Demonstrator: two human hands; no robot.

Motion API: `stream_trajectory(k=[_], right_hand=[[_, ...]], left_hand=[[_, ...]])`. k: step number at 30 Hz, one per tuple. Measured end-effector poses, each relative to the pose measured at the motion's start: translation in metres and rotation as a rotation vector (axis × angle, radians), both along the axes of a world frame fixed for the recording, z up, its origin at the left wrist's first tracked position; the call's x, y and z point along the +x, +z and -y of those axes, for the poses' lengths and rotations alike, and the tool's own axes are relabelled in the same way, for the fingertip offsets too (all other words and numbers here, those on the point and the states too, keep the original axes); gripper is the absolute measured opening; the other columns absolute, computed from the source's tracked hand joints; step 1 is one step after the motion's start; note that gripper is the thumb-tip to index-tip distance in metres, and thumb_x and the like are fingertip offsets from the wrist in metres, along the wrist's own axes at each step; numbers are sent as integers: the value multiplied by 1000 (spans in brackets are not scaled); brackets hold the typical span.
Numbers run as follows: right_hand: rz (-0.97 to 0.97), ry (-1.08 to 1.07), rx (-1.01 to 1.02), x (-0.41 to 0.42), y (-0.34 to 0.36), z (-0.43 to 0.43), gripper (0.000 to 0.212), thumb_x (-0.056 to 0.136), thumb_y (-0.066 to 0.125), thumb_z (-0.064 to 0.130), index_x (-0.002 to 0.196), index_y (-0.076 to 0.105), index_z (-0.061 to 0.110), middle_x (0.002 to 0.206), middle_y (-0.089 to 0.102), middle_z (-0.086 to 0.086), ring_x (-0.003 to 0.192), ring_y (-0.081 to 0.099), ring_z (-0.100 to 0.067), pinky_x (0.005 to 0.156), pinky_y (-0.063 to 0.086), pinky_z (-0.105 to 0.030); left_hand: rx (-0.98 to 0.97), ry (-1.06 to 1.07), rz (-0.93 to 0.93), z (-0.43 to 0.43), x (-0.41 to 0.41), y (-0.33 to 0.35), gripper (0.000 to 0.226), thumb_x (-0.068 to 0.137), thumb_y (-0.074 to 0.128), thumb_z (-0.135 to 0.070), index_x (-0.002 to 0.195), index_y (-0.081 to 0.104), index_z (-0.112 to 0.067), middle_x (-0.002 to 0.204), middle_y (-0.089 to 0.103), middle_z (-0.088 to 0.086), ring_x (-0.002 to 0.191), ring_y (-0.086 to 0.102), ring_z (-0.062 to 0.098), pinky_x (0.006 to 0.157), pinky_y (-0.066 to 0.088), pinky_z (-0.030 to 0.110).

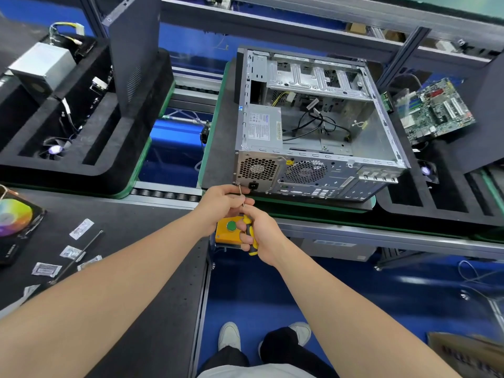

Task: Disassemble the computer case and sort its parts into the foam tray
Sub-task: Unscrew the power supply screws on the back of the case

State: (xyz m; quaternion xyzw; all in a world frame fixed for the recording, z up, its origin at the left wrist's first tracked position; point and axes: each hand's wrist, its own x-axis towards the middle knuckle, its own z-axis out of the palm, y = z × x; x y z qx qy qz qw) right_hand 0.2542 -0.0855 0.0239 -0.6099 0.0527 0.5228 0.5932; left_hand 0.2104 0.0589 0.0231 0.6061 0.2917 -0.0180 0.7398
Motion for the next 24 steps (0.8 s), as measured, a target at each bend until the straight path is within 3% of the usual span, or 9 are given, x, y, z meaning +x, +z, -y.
stream_trajectory(k=[6, 11, 15, 20, 24], right_hand=[[44, 27, -59, 2, 3, 1, 32, 102, 57, 49, 110, 64, 18, 68, 52, 2, 50, 36, -12, 47, 36, -27], [52, 44, -69, 2, 5, -1, 31, 103, 55, 49, 101, 63, 19, 67, 52, 3, 49, 37, -11, 45, 36, -26], [-95, -39, 47, -4, 4, -2, 28, 103, 60, 41, 108, 62, 14, 71, 52, 0, 52, 34, -12, 46, 31, -27], [-177, -94, 107, -18, 13, -14, 24, 109, 47, 31, 109, 61, 11, 72, 48, -1, 54, 33, -12, 47, 29, -27], [10, -42, 4, -26, 17, -24, 24, 109, 42, 25, 105, 58, 8, 67, 49, -5, 51, 46, -16, 48, 44, -30]], left_hand=[[-54, 12, 15, 1, -1, 0, 28, 100, 59, -6, 128, 63, -13, 107, 78, 7, 99, 75, 22, 84, 61, 30], [-108, 41, 12, 1, -1, 2, 27, 101, 57, -3, 125, 64, -12, 107, 78, 9, 98, 76, 24, 76, 61, 26], [-142, 52, -8, -2, -3, 2, 28, 101, 56, -3, 124, 67, -14, 107, 78, 9, 97, 76, 24, 72, 61, 26], [-151, 69, -55, -7, -3, 3, 25, 100, 59, -6, 111, 77, -19, 102, 78, 8, 87, 76, 21, 67, 59, 25], [-194, 39, -43, -10, -3, 0, 32, 102, 51, -4, 117, 75, -19, 89, 74, 3, 91, 74, 18, 84, 60, 32]])
